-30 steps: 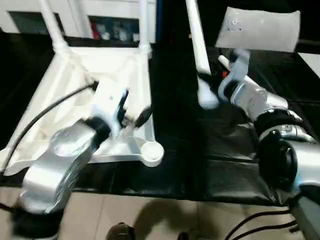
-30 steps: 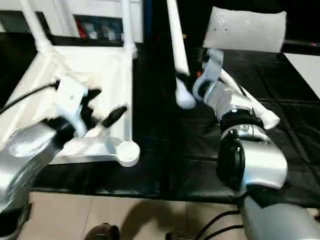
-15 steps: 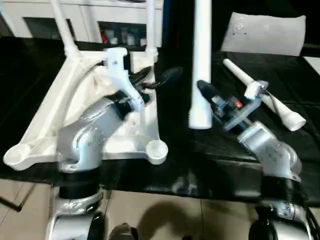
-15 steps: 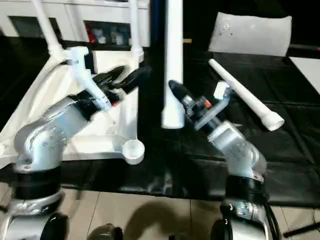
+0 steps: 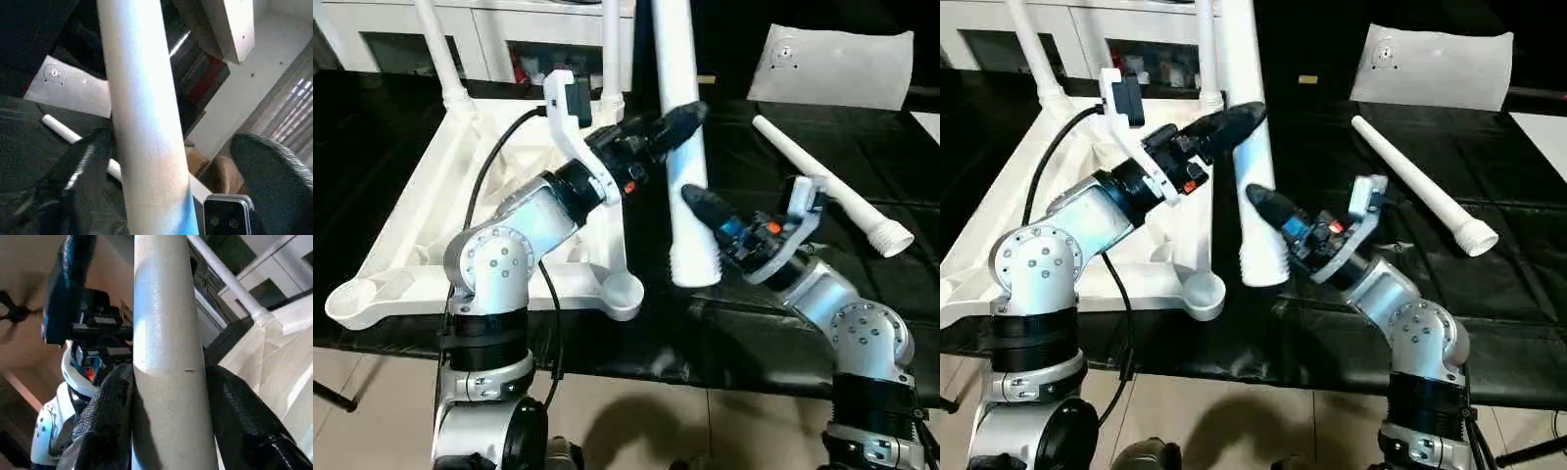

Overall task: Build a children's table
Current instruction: Pick table leg

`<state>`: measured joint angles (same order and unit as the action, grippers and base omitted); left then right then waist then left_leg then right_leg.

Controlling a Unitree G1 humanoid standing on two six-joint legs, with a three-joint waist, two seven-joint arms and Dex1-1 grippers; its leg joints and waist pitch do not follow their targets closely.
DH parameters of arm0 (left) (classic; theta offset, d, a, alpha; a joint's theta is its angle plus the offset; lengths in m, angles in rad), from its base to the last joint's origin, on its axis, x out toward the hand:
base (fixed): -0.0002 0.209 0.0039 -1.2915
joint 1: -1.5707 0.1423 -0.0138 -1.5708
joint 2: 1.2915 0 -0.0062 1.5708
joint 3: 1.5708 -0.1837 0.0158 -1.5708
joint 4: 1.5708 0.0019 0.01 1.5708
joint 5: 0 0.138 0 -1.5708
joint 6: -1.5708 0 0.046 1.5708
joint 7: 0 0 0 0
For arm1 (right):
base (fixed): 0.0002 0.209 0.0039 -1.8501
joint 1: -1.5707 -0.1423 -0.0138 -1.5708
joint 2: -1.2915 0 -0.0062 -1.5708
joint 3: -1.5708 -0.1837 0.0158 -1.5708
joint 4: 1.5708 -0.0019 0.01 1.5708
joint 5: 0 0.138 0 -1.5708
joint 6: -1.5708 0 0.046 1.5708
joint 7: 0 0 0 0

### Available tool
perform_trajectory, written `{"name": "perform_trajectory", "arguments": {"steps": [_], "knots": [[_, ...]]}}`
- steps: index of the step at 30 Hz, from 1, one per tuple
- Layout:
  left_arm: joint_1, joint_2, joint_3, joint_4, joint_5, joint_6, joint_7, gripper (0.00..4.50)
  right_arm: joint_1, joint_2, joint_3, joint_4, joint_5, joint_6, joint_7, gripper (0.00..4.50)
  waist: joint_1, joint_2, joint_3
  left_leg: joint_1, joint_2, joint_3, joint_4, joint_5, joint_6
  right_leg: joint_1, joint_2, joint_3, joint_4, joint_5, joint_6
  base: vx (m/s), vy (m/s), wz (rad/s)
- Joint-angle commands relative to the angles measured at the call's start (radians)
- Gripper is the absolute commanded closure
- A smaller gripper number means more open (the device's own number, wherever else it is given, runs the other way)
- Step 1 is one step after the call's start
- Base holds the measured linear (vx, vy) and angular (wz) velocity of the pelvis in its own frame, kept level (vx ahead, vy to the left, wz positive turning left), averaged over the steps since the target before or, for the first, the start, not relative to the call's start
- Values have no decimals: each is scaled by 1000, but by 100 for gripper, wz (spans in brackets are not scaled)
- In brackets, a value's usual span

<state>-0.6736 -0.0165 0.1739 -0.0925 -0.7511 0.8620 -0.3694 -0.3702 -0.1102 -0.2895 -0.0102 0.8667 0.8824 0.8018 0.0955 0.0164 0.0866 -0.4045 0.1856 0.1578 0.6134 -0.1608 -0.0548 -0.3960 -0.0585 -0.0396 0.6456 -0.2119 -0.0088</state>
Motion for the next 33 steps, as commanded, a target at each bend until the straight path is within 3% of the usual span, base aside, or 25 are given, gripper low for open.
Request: {"name": "perform_trajectory", "arguments": {"steps": [1, 5, 13, 15, 19, 22, 28, 33], "knots": [[10, 10, -24, -14, 8, 7, -14, 54, 3, -8, 12, -39, 3, -9, -6, 266, 4, -6, -90, 20, 29, -4, -69, -132, -4, 52, -70, 37, -94, -160, -165, 0, 0, 0], [16, 18, -35, -21, 12, -4, -9, 82, 11, -14, 37, -46, -22, -30, -13, 266, 5, -8, -89, 20, 31, -4, -70, -139, -11, 50, -71, 37, -95, -173, -158, 0, 0, 0], [28, 49, -98, -34, 154, -100, 59, 145, 2, -8, 112, -59, -171, -181, -80, 266, 1, -4, -90, 21, 33, -6, -73, -148, -23, 47, -70, 38, -95, -175, -136, 0, 0, 0], [32, 46, -119, -48, 218, -125, 132, 163, 9, -9, 167, -69, -254, -260, -96, 266, -1, -5, -92, 20, 33, -6, -71, -140, -24, 48, -69, 38, -90, -146, -138, 0, 0, 0], [38, -7, -95, -60, 246, -145, 233, 204, 19, -8, 242, -80, -365, -385, -119, 266, -4, -8, -91, 17, 33, -4, -68, -138, -21, 51, -70, 39, -90, -124, -150, 0, 0, 0], [57, -35, -124, -76, 300, -190, 279, 222, 31, 9, 296, -77, -443, -484, -139, 266, -5, -11, -89, 17, 31, -3, -68, -150, -9, 49, -69, 39, -94, -155, -150, 0, 0, 0], [106, -18, -212, -102, 403, -266, 293, 256, 30, 38, 316, -48, -490, -574, -169, 266, -10, -11, -88, 17, 33, -5, -71, -180, -2, 45, -67, 40, -97, -179, -134, 0, 0, 0], [135, -49, -201, -122, 364, -242, 293, 263, 35, 36, 330, -32, -513, -619, -169, 266, -12, -15, -87, 18, 32, -3, -70, -178, -2, 44, -65, 41, -95, -163, -140, 0, 0, 0]]}}
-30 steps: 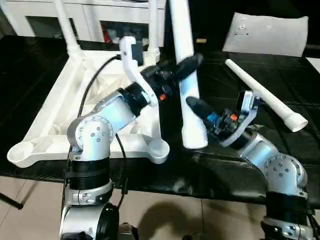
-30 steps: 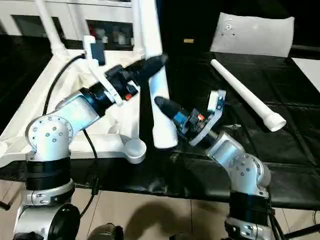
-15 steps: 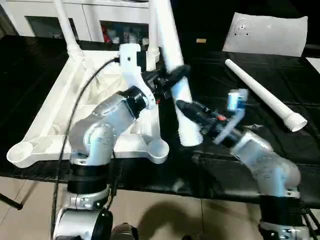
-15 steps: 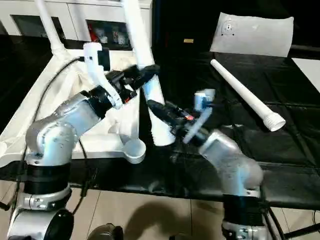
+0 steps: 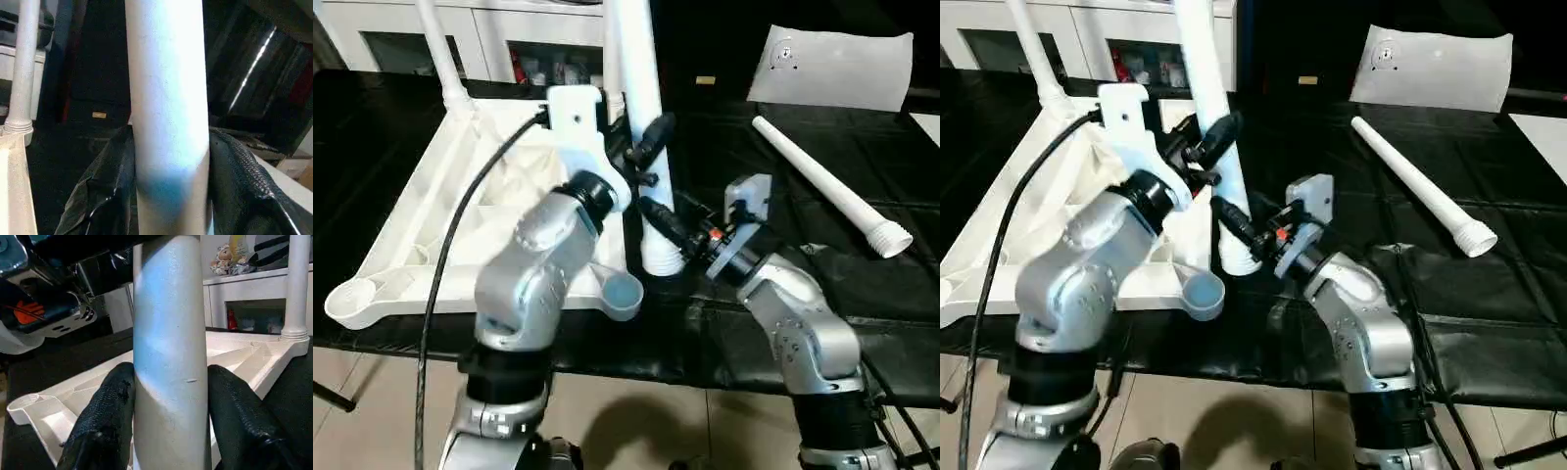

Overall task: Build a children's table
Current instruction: Pick table leg

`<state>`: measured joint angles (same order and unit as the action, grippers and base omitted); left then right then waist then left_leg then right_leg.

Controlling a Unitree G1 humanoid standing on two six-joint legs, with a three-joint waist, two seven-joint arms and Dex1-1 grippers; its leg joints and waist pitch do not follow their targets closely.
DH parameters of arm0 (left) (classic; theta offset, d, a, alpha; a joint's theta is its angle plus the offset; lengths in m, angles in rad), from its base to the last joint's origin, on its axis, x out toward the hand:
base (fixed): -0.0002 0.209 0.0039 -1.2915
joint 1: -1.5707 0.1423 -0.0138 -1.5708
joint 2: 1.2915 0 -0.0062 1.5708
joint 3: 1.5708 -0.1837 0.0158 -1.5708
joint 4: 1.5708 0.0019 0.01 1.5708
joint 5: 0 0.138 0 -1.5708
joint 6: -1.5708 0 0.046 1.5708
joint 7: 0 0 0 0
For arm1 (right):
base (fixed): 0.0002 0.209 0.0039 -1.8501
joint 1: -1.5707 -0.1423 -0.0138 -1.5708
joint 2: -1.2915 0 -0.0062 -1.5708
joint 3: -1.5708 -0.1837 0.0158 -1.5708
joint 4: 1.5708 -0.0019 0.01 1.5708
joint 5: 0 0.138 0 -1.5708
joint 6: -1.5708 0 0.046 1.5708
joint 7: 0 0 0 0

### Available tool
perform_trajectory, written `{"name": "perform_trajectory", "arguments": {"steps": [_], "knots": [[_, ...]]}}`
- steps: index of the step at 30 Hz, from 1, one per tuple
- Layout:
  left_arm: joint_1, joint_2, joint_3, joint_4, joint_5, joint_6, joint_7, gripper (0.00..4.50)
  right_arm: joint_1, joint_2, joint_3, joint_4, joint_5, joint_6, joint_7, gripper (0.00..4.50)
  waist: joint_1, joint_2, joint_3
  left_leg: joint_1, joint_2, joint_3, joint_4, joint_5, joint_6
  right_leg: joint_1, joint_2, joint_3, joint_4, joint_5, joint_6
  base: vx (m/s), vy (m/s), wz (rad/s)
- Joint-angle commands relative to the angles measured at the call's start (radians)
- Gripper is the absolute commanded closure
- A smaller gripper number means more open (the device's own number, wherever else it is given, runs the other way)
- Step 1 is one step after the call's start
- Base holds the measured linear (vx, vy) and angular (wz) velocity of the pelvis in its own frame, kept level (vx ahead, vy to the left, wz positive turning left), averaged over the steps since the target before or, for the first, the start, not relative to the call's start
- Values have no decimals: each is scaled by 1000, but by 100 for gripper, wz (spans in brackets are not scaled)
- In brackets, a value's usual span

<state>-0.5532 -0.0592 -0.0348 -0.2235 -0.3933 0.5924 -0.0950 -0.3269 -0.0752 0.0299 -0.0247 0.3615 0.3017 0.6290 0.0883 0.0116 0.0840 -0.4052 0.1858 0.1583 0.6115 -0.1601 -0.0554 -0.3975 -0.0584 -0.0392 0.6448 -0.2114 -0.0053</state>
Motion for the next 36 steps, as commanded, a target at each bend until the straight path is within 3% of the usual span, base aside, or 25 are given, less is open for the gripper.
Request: {"name": "perform_trajectory", "arguments": {"steps": [1, 8, 11, 14, 19, 21, 25, 27, 29, 30, 31, 36], "knots": [[17, -21, 21, 5, -16, 35, 20, 264, -8, 1, 12, -14, -12, -45, 4, 266, -4, -11, -84, 18, 31, -3, -68, -177, 0, 46, -65, 40, -94, -166, -146, 0, 0, 0], [5, -102, 139, 21, -146, 47, 76, 268, -24, -3, 28, 13, -44, -78, -8, 266, -5, -13, -85, 17, 30, -2, -64, -166, 12, 47, -64, 39, -92, -155, -153, 0, 0, 0], [-10, -87, 160, 42, -144, 55, 83, 268, -30, -6, 31, 18, -48, -71, -13, 266, -4, -17, -86, 18, 29, -2, -64, -163, 17, 47, -63, 39, -92, -157, -149, 0, 0, 0], [-23, -68, 176, 68, -131, 60, 77, 268, -37, -6, 32, 29, -51, -70, -13, 196, -5, -17, -85, 19, 31, -3, -65, -169, 14, 45, -63, 39, -94, -168, -138, 0, 0, 0], [-58, -19, 182, 109, -116, 40, 50, 268, -52, -6, 24, 37, -24, -44, -5, 179, -5, -14, -87, 21, 29, -4, -66, -174, 10, 46, -63, 39, -93, -159, -135, 0, 0, 0], [-71, 6, 182, 128, -113, 29, 27, 268, -58, -11, 17, 27, 0, -14, 0, 148, -5, -11, -88, 23, 28, -5, -66, -171, 9, 46, -62, 39, -91, -148, -136, 0, 0, 0], [-82, 72, 158, 148, -117, 34, -72, 268, -77, -27, -11, 10, 41, 42, 3, 120, -4, -7, -90, 25, 29, -4, -67, -162, 3, 45, -62, 40, -86, -119, -153, 0, 0, 0], [-82, 119, 141, 155, -139, 57, -163, 268, -102, -64, -33, 7, 88, 132, 28, 104, -2, -8, -90, 26, 27, -4, -66, -159, 6, 48, -61, 39, -84, -116, -158, 0, 0, 0], [-84, 133, 137, 160, -151, 65, -194, 268, -112, -80, -38, 9, 101, 154, 42, 98, 0, -7, -90, 27, 29, -3, -66, -152, 0, 46, -62, 39, -82, -105, -164, 0, 0, 0], [-87, 178, 108, 164, -186, 90, -302, 268, -139, -125, -56, 22, 152, 207, 98, 98, 0, -13, -89, 25, 28, -2, -66, -148, 0, 48, -63, 39, -83, -103, -170, 0, 0, 0], [-88, 202, 88, 163, -195, 100, -352, 268, -151, -142, -64, 31, 172, 227, 118, 93, 3, -10, -92, 26, 29, -1, -65, -148, 1, 49, -65, 40, -80, -109, -172, 0, 0, 0], [-114, 260, 48, 178, -245, 117, -544, 269, -184, -234, -46, 49, 245, 295, 305, 93, 3, -13, -91, 24, 28, 2, -62, -136, 13, 52, -65, 39, -79, -91, -193, 0, 0, 0]]}}
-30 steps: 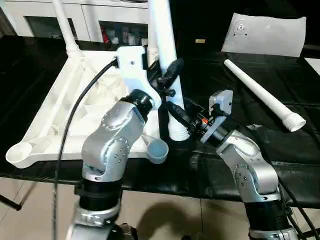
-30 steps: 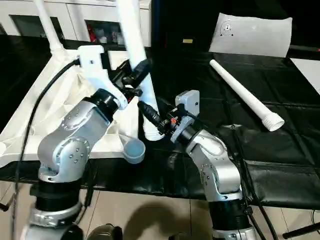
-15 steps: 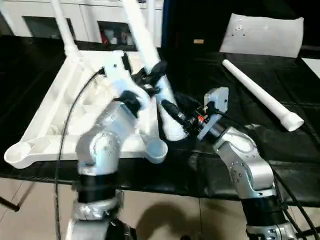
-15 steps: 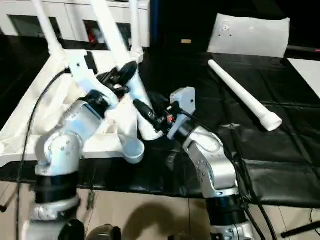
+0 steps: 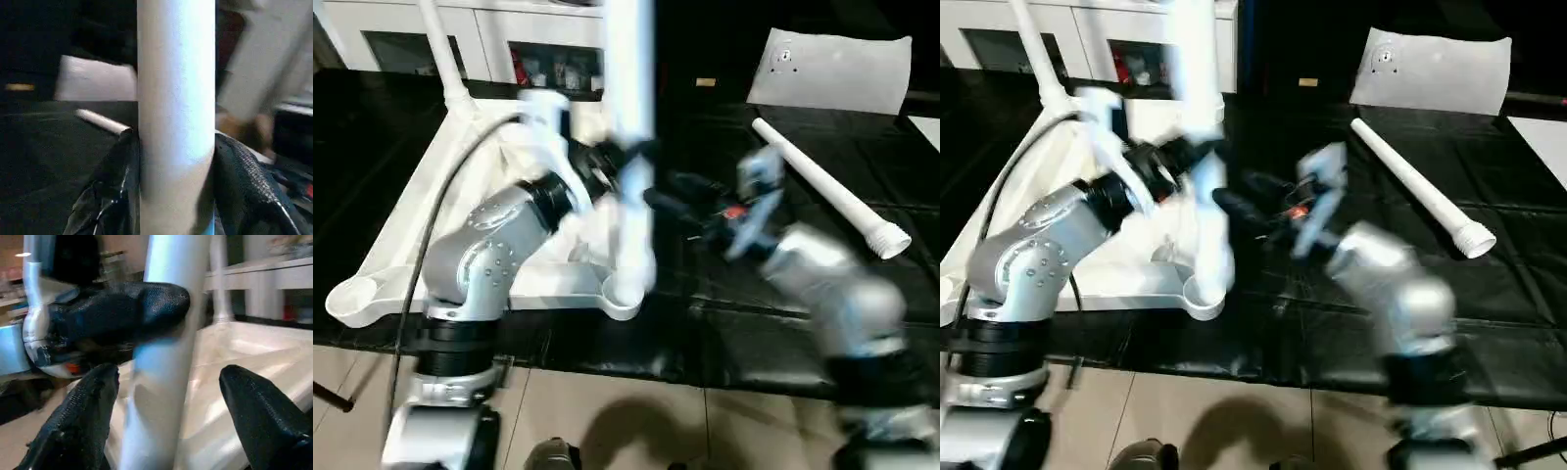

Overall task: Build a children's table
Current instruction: Pick table leg

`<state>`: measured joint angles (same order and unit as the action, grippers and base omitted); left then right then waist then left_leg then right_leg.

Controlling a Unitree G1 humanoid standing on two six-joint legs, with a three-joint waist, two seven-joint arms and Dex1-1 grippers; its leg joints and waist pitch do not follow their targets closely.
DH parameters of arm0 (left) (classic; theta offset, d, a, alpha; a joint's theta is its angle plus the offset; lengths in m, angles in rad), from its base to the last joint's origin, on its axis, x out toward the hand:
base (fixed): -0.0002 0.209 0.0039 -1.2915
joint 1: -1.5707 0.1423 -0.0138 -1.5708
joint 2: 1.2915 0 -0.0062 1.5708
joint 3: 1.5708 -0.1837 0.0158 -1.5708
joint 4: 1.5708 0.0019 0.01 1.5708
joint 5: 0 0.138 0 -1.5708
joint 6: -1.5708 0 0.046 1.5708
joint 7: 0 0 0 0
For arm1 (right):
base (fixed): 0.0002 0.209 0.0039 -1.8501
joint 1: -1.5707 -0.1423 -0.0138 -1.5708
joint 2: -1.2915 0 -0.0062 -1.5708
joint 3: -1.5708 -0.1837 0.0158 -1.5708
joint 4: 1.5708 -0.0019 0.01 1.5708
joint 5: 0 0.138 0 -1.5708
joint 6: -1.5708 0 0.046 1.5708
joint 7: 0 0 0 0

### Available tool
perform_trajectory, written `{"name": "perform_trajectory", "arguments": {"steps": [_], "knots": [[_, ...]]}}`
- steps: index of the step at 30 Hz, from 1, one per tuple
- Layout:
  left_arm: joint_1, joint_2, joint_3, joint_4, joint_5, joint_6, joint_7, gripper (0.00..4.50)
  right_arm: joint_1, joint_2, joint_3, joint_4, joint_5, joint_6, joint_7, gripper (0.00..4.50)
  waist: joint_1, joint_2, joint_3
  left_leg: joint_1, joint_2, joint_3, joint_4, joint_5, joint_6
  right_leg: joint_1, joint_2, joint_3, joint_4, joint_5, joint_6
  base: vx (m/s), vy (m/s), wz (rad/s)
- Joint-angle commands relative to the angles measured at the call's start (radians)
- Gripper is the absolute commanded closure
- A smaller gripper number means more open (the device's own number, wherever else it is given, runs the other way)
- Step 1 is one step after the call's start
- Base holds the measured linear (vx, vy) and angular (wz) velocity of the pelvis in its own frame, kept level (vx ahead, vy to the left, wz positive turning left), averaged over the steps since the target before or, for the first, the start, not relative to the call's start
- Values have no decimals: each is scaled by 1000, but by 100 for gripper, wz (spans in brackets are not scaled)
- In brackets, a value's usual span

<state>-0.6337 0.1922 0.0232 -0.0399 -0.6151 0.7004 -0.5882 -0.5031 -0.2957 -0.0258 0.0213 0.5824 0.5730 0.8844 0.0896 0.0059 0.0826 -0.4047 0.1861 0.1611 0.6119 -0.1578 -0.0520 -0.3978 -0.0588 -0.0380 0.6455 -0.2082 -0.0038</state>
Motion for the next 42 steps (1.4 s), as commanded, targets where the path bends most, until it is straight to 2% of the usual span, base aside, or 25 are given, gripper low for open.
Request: {"name": "perform_trajectory", "arguments": {"steps": [1, 5, 7, 11, 13, 15, 20, 21, 27, 31, 37, 42], "knots": [[-36, 12, -12, -4, -25, 8, -62, 269, -9, -19, 11, 5, 28, 30, 60, 93, 2, -8, -90, 24, 27, 0, -62, -139, 11, 52, -65, 38, -79, -96, -199, 0, 0, 0], [-58, 34, -22, 7, -50, 8, -153, 269, -20, -81, 41, 19, 42, 71, 160, 93, 4, -10, -90, 24, 28, 0, -61, -130, 18, 55, -67, 37, -79, -99, -210, 0, 0, 0], [-97, 28, 5, 39, -102, 24, -192, 269, -37, -141, 76, 39, 33, 93, 237, 93, 4, -13, -90, 24, 28, 2, -60, -139, 14, 56, -67, 36, -81, -123, -214, 0, 0, 0], [-115, 15, 30, 60, -135, 46, -192, 269, -54, -146, 70, 50, 42, 108, 243, 93, 5, -12, -89, 25, 28, 3, -58, -146, 14, 53, -68, 36, -82, -144, -218, 0, 0, 0], [-134, -8, 70, 85, -196, 81, -190, 269, -75, -150, 63, 63, 57, 130, 253, 93, 6, -12, -89, 25, 28, 4, -57, -141, 14, 53, -69, 36, -82, -147, -222, 0, 0, 0], [-140, -15, 79, 97, -235, 106, -205, 269, -88, -151, 64, 81, 60, 135, 263, 93, 7, -12, -91, 25, 28, 4, -56, -141, 17, 54, -68, 35, -83, -142, -229, 0, 0, 0], [-134, 7, 48, 99, -220, 112, -251, 269, -98, -157, 63, 91, 82, 151, 290, 93, 8, -12, -92, 25, 30, 3, -57, -131, 25, 53, -66, 34, -80, -124, -225, 0, 0, 0], [-135, 11, 46, 102, -220, 118, -259, 269, -100, -161, 64, 87, 91, 164, 307, 111, 9, -10, -93, 25, 30, 3, -57, -130, 25, 54, -67, 35, -79, -119, -226, 0, 0, 0], [-140, 18, 42, 110, -221, 124, -266, 269, -103, -168, 74, 78, 109, 194, 341, 156, 14, -10, -92, 28, 32, 3, -58, -140, 18, 52, -67, 35, -80, -133, -226, 0, 0, 0], [-140, 18, 39, 115, -214, 117, -272, 269, -93, -176, 96, 73, 99, 193, 353, 201, 16, -11, -92, 26, 31, 3, -57, -133, 15, 53, -67, 35, -80, -128, -221, 0, 0, 0], [-135, 18, 31, 112, -201, 114, -277, 269, -90, -175, 99, 71, 93, 199, 360, 250, 21, -10, -93, 26, 31, 3, -57, -127, 16, 53, -68, 35, -79, -118, -223, 0, 0, 0], [-132, 24, 26, 111, -195, 110, -275, 269, -88, -172, 100, 71, 91, 197, 356, 259, 24, -9, -94, 27, 32, 3, -57, -128, 14, 53, -68, 35, -78, -115, -224, 0, 0, 0]]}}
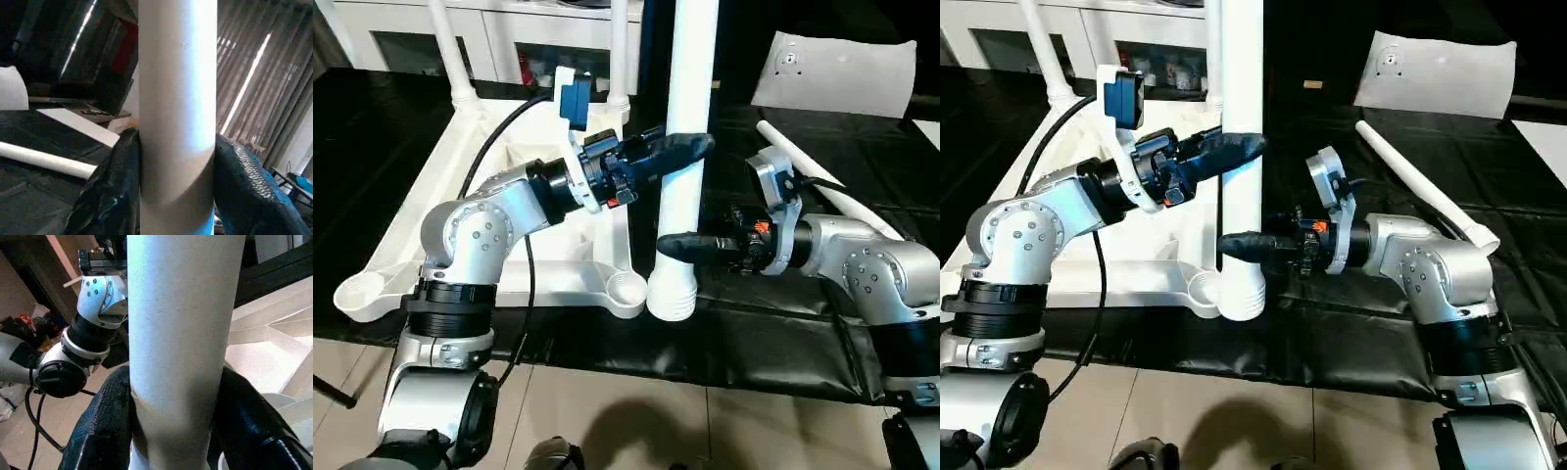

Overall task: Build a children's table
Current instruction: Pick table leg

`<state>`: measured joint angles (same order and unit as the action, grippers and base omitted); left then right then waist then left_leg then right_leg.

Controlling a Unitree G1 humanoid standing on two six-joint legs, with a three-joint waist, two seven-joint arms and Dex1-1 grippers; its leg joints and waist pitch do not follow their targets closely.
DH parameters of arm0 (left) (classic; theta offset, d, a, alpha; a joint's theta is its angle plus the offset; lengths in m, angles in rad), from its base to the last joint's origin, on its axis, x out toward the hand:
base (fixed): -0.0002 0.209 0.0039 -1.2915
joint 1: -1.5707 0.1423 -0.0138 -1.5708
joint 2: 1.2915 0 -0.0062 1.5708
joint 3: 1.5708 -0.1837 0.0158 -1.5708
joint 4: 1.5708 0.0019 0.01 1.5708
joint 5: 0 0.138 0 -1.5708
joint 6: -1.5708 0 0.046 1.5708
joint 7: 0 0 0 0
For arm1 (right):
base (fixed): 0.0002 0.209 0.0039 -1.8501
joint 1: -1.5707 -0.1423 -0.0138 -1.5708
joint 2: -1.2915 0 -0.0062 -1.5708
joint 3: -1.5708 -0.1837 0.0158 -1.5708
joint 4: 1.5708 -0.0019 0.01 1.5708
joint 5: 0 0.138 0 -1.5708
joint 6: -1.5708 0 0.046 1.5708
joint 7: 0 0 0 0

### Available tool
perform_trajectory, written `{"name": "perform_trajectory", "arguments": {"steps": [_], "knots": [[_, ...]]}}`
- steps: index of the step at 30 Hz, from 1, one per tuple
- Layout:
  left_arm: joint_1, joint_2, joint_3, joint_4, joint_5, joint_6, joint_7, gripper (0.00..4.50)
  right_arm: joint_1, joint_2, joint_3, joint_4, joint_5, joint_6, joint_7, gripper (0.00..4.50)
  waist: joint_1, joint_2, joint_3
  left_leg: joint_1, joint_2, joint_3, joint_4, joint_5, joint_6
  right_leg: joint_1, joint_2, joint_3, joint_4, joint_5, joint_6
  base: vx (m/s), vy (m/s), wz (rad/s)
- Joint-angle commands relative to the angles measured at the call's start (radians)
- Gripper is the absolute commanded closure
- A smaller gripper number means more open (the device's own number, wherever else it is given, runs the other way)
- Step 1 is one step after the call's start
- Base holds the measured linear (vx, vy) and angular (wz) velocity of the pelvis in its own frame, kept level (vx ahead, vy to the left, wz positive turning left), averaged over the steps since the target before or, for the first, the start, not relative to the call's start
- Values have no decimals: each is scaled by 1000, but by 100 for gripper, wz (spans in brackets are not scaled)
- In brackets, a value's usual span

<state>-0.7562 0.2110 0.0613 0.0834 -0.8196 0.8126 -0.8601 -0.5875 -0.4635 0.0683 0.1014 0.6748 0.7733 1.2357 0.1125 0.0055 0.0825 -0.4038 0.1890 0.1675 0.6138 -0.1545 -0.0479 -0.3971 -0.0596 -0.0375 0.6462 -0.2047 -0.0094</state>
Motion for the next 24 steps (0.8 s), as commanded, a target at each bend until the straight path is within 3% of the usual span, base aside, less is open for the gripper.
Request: {"name": "perform_trajectory", "arguments": {"steps": [1, 7, 9, 12, 15, 20, 24], "knots": [[-10, 6, -13, -11, 12, -4, -3, 269, -4, -4, 7, -8, -1, -5, 4, 259, 2, -9, -94, 26, 29, -3, -59, -132, 9, 52, -67, 34, -78, -117, -219, 0, 0, 0], [-9, 8, -16, -18, 23, 6, 22, 269, 1, 2, 5, -14, -4, -8, -6, 261, 2, -8, -94, 26, 29, -4, -59, -135, 6, 52, -68, 34, -78, -121, -217, 0, 0, 0], [-8, 10, -8, -20, 14, 30, 43, 199, 9, 13, 6, -17, -25, -30, -32, 261, 1, -8, -94, 26, 29, -3, -59, -133, 4, 52, -67, 34, -77, -114, -218, 0, 0, 0], [6, 16, -12, -44, 17, 35, 50, 193, 24, 37, 4, -22, -56, -72, -84, 261, 0, -9, -94, 26, 28, -3, -59, -137, -2, 51, -67, 33, -78, -122, -218, 0, 0, 0], [38, 21, -52, -86, 100, -24, 90, 154, 39, 73, 1, -28, -98, -120, -169, 261, -1, -8, -93, 27, 31, -4, -61, -142, -7, 50, -68, 34, -78, -131, -208, 0, 0, 0], [101, 11, -123, -181, 261, -154, 207, 146, 78, 152, -3, -60, -177, -195, -344, 261, -3, -9, -92, 27, 36, -6, -67, -149, -23, 48, -71, 37, -82, -161, -174, 0, 0, 0], [147, -25, -152, -266, 310, -164, 312, 146, 106, 215, 0, -84, -222, -241, -450, 261, -6, -5, -90, 25, 36, -6, -69, -158, -31, 44, -68, 37, -81, -160, -163, 0, 0, 0]]}}
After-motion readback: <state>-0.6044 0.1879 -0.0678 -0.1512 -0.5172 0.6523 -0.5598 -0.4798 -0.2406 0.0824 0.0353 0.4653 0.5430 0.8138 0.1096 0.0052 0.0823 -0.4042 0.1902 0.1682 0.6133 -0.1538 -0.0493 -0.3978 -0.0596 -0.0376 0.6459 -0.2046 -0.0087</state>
